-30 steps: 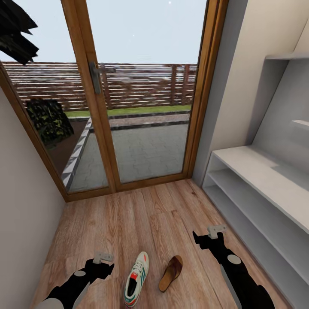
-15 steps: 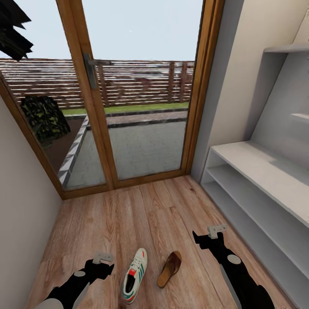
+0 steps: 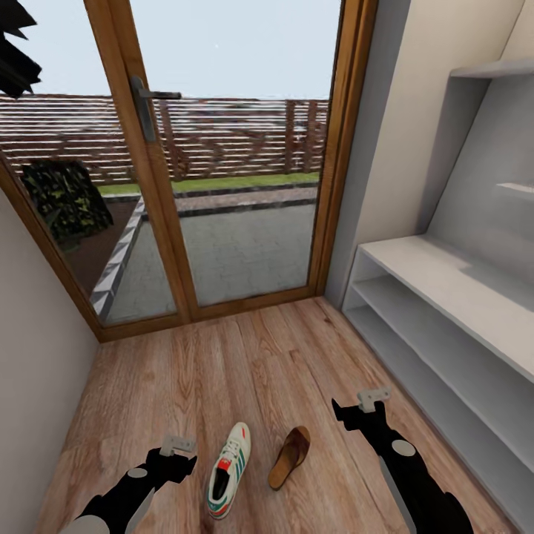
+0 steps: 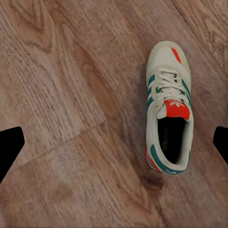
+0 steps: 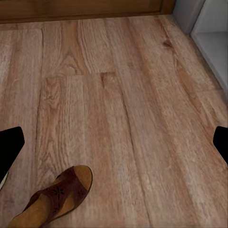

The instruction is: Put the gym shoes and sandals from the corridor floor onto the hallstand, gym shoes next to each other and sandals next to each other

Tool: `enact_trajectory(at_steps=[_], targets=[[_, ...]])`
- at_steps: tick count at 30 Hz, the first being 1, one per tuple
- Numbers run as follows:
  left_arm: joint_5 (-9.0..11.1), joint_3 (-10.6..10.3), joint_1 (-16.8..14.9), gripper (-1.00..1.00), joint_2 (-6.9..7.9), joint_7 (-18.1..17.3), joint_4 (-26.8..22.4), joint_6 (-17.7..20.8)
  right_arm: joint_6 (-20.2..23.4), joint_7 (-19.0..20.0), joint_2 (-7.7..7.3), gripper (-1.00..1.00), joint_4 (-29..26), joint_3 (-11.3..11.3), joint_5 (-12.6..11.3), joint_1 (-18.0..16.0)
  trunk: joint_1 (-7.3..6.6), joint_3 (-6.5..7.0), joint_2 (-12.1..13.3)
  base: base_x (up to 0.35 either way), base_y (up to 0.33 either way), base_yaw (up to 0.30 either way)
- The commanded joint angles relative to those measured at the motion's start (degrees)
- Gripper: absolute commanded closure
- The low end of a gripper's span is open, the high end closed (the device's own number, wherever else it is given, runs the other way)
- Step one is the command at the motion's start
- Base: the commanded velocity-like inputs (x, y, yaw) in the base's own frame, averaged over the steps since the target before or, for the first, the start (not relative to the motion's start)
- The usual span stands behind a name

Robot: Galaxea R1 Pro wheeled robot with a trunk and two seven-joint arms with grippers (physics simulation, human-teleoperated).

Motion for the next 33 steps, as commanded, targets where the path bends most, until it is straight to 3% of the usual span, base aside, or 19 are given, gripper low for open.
enact_trajectory(at_steps=[1,24,33], targets=[[-0.53,0.21,-0.02,-1.0,0.0,-0.22,-0.02,-0.1,0.32,0.16,-0.01,-1.0,-0.11,0.03,0.47,-0.02,0.22,-0.24,-0.44,0.0,0.0,-0.012],[-0.69,0.06,-0.03,-1.0,-0.06,-0.28,-0.02,-0.2,0.31,0.16,-0.14,-1.0,-0.05,-0.07,0.52,-0.02,5.27,-4.39,-9.66,0.0,0.0,-0.002],[-0.7,-0.06,-0.03,-1.0,-0.07,-0.31,0.06,-4.11,0.31,0.16,-0.15,-1.0,-0.04,-0.16,0.52,-0.02,7.25,-5.97,-13.27,0.0,0.0,-0.099]])
